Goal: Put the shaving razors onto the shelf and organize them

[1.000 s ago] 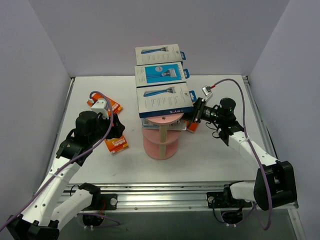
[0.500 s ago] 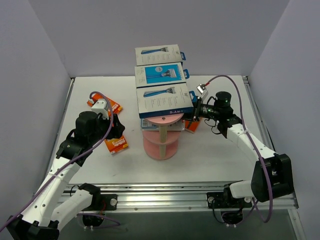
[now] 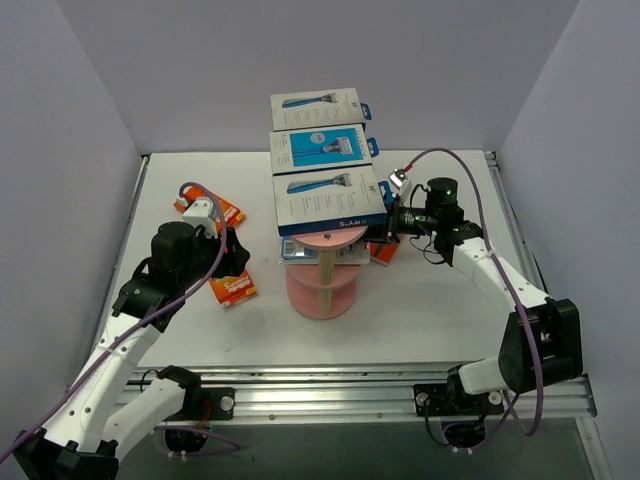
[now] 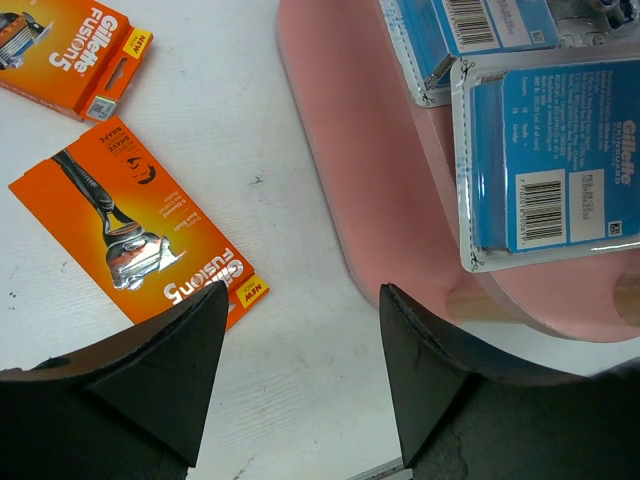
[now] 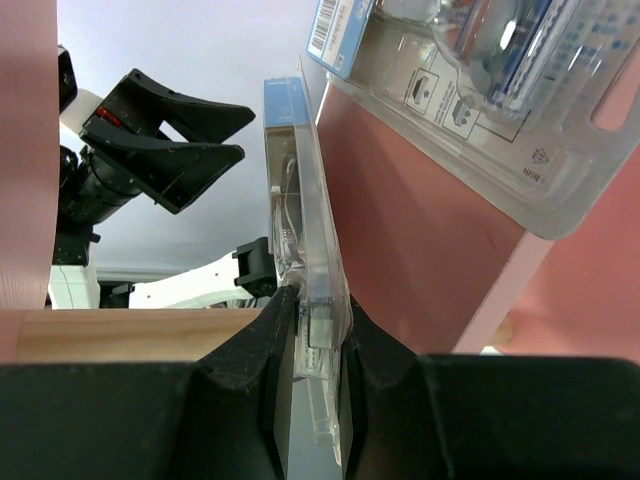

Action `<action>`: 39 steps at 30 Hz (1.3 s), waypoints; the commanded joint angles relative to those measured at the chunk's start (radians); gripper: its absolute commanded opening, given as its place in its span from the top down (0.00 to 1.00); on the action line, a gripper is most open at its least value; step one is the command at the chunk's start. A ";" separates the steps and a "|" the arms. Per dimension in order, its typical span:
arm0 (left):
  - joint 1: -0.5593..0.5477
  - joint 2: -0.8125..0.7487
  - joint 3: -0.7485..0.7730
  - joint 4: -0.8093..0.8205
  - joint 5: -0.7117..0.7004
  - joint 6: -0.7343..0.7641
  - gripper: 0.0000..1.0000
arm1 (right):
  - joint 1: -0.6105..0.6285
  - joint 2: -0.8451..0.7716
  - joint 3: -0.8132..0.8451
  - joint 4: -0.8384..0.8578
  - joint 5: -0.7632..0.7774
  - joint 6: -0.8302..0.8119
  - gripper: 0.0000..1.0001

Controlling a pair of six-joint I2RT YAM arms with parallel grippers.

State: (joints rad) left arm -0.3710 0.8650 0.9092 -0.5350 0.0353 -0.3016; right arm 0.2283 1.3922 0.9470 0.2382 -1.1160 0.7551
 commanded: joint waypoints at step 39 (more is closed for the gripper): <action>0.007 -0.004 0.005 0.017 0.002 0.029 0.29 | -0.103 -0.025 0.096 -0.346 0.096 -0.198 0.54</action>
State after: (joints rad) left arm -0.3710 0.8654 0.9092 -0.5354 0.0307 -0.2840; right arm 0.1360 1.4136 0.9993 -0.0673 -1.0550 0.5831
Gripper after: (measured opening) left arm 0.706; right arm 0.458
